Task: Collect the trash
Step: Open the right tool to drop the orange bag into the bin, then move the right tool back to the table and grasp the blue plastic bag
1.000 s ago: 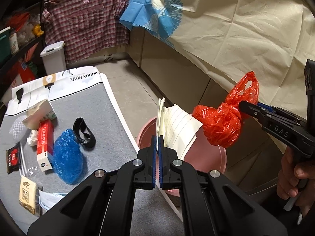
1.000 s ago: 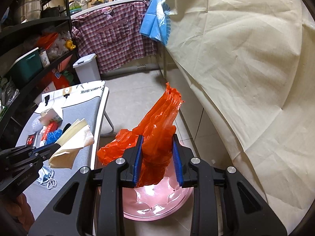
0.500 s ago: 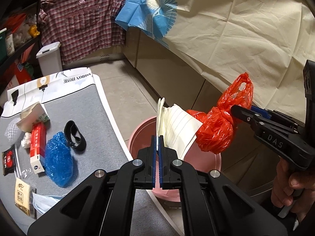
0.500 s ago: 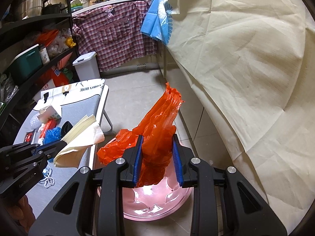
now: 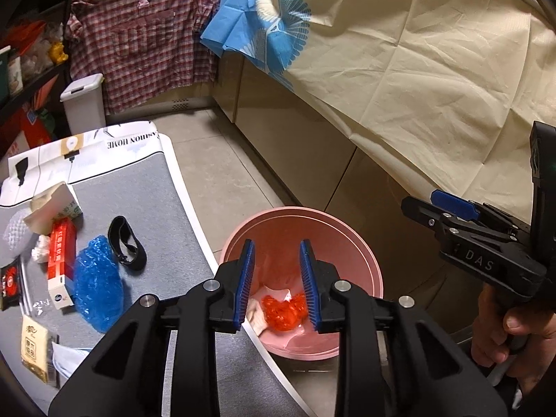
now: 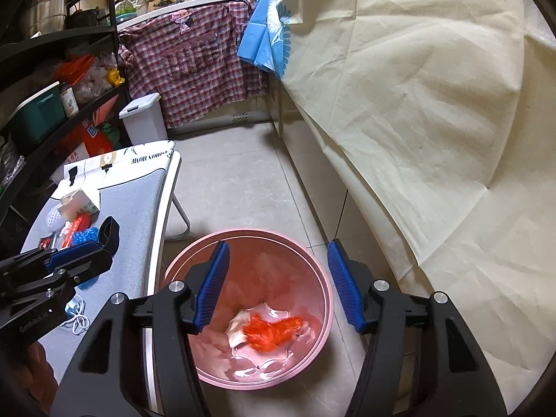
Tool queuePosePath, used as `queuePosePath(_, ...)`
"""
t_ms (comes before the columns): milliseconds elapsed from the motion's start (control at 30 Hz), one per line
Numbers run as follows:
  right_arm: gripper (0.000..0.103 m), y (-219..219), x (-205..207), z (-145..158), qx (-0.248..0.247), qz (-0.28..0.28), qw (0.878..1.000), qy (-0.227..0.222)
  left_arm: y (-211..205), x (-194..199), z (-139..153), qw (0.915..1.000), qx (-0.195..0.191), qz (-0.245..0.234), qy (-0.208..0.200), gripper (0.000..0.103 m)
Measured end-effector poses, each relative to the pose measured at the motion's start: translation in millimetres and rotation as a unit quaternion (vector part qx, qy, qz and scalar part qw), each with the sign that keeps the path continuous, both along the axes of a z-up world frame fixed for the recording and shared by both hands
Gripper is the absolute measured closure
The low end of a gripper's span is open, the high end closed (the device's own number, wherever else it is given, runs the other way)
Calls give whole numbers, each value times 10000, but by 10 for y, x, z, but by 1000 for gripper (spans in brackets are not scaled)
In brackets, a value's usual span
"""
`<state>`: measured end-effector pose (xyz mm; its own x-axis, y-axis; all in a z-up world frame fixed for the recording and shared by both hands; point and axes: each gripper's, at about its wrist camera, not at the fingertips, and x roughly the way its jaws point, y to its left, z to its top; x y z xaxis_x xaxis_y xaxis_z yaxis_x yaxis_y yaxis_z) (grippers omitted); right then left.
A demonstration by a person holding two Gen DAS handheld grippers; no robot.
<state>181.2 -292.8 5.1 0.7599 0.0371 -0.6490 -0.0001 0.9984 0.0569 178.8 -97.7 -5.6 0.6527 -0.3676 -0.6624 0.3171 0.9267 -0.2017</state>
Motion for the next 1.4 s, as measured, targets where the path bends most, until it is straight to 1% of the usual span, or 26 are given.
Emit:
queuePosePath(233,44,64,-47,56,-55,64,9999,-129,123,-61,34,10000,46,42,-68,76)
queuePosePath(433,44,171,-127,145,-59,169,9990,-399,338,-138,99,9998,52,151,-156,76)
queuePosePath(633,46,290,-197,248,163,300,9972,-670,690,-194,179,9989,-10,410,-244,76)
queuePosePath(800,47,438,-230,288,148,476,9961,-724,1068,-210,211,9970,-37,718,-271,76)
queuePosePath(867,49,521,-245,306,120,573,9954,-763,1233,-203,223,9958,-55,876,-275,76)
queuePosePath(967,52,621,-249,334,214,706,9941,-790,1509,-193,258,9931,-94,1129,-303,76)
queuePosePath(1033,57,730,-251,359,328,870,9923,-818,1728,-187,288,9901,-106,1356,-344,76)
queuePosePath(1100,58,860,-242,377,359,1039,9903,-854,1937,-175,304,9869,-122,1570,-352,76)
queuePosePath(1167,62,1021,-242,389,402,1264,9873,-872,2125,-164,300,9837,-142,1759,-334,76)
queuePosePath(1200,66,1104,-247,390,426,1378,9857,-873,2210,-164,291,9823,-151,1839,-320,77)
queuePosePath(1300,70,1333,-218,374,517,1634,9817,-832,2401,-153,263,9794,-107,1995,-290,77)
queuePosePath(1400,71,1568,-161,327,648,1847,9779,-735,2560,-123,237,9776,-19,2087,-279,77)
